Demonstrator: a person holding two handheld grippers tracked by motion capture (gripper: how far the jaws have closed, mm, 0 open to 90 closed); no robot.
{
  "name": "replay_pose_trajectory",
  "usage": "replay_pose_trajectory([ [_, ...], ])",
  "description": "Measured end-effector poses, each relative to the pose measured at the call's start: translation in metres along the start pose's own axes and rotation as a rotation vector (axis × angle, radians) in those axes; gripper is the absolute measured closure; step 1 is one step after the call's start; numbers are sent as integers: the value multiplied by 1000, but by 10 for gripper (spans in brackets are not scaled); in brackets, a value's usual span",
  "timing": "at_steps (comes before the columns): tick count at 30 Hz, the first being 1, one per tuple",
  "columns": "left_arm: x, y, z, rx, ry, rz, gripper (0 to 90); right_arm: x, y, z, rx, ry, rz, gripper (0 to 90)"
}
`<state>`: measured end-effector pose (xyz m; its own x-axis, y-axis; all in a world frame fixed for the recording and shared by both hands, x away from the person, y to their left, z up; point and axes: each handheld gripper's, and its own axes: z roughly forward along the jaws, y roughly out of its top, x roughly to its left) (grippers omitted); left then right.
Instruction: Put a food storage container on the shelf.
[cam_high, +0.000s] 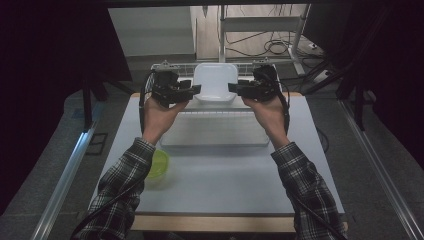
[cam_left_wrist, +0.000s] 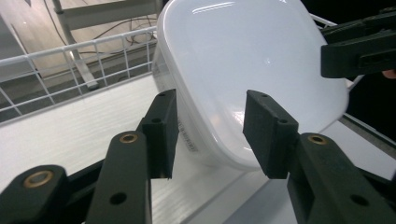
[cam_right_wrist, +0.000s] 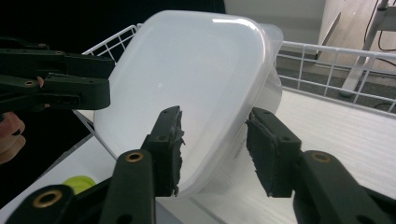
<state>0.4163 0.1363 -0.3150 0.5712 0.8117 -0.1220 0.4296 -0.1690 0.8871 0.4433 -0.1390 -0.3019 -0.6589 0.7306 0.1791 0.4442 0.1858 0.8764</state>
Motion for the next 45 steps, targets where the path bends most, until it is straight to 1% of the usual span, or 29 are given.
replay_pose_trajectory([
  [1,1,0,1,-3,-4,-4,544,-1,0,1,-1,-4,2,529],
  [3,2,1,2,-4,-4,-6,541,-2,1,2,-8,-36,-21,511],
  [4,2,1,2,-4,-4,-6,540,-2,1,2,-8,-36,-21,511],
  [5,3,2,4,-6,-8,-7,534,-3,2,3,-10,-55,-25,505],
  [9,4,5,7,-13,0,-15,531,-5,2,6,-19,-75,-26,498],
  [12,5,6,11,-20,10,-12,516,-6,4,7,-29,-99,-30,500],
  [13,5,6,11,-20,10,-12,514,-6,4,7,-29,-99,-30,500],
  [15,6,8,13,-20,16,-20,486,-7,4,7,-37,-97,-27,500],
  [19,8,9,16,-32,25,-26,474,-6,3,7,-38,-89,-32,500],
  [20,8,9,15,-36,14,-26,475,-6,3,6,-38,-88,-33,500],
  [25,7,7,8,-54,0,-20,470,-5,2,4,-36,-68,-33,495],
  [26,6,5,3,-63,-18,-13,464,-5,0,2,-41,-51,-26,480],
  [27,4,4,0,-70,-27,-15,459,-5,0,1,-41,-41,-24,473],
  [28,4,2,-2,-71,-38,-8,453,-4,-1,0,-41,-30,-22,461],
  [29,4,2,-2,-71,-38,-8,441,-4,-2,-1,-40,-25,-24,448],
  [30,3,1,-3,-68,-49,0,441,-4,-2,-1,-40,-25,-24,448],
  [31,1,-2,-4,-63,-58,11,423,-2,-3,-2,-38,-18,-26,433],
  [32,-2,-6,-6,-59,-58,29,394,1,-7,-3,-34,-5,-38,402],
  [33,-2,-6,-6,-59,-58,29,377,2,-8,-4,-33,-4,-44,389],
  [34,-4,-9,-7,-59,-60,38,377,2,-8,-4,-33,-4,-44,389],
  [35,-5,-12,-7,-58,-63,39,331,4,-13,-5,-30,-4,-60,353],
  [36,-7,-16,-9,-50,-75,39,314,5,-15,-5,-27,-1,-65,339],
  [38,-10,-22,-11,-51,-82,52,291,6,-19,-5,-25,4,-67,313],
  [39,-10,-22,-11,-51,-82,52,277,6,-22,-6,-26,8,-71,302],
  [40,-12,-27,-13,-47,-97,58,266,7,-24,-7,-25,10,-76,290],
  [42,-14,-30,-14,-46,-103,61,228,8,-28,-9,-27,19,-79,273],
  [43,-16,-33,-15,-41,-112,65,228,8,-28,-9,-27,19,-79,273],
  [45,-21,-40,-18,-32,-134,81,191,11,-35,-13,-28,30,-88,241],
])
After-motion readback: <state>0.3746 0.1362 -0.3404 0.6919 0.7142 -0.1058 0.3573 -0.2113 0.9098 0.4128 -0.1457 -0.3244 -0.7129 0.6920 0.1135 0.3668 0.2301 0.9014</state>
